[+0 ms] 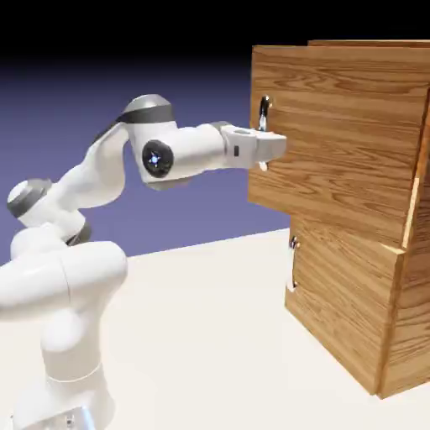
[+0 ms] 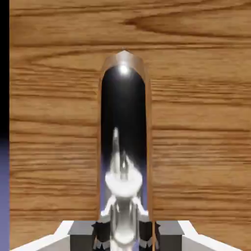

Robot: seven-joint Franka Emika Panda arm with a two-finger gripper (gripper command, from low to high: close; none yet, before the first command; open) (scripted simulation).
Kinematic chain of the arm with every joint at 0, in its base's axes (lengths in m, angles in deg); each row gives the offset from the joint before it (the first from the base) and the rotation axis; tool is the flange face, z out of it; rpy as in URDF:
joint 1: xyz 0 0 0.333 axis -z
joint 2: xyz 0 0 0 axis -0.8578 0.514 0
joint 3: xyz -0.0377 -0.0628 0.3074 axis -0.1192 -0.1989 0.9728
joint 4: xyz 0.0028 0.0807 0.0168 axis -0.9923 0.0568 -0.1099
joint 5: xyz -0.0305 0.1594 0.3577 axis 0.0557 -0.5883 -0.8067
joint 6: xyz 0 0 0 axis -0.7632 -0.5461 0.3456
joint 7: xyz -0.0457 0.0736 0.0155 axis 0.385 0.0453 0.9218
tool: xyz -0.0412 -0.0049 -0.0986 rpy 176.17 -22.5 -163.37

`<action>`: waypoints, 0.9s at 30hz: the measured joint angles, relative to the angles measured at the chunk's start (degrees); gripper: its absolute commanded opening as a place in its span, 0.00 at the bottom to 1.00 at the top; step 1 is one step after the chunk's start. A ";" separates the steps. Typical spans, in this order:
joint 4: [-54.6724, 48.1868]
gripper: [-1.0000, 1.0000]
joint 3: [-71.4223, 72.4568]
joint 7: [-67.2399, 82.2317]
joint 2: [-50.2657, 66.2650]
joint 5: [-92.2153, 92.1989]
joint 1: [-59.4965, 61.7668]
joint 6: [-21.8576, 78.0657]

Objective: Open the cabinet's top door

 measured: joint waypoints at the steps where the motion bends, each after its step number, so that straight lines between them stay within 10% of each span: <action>1: 0.67 0.00 -1.13 1.02 -0.92 0.77 0.53 2.49; 27: -15.11 0.00 -8.65 40.21 -43.24 39.82 38.31 64.39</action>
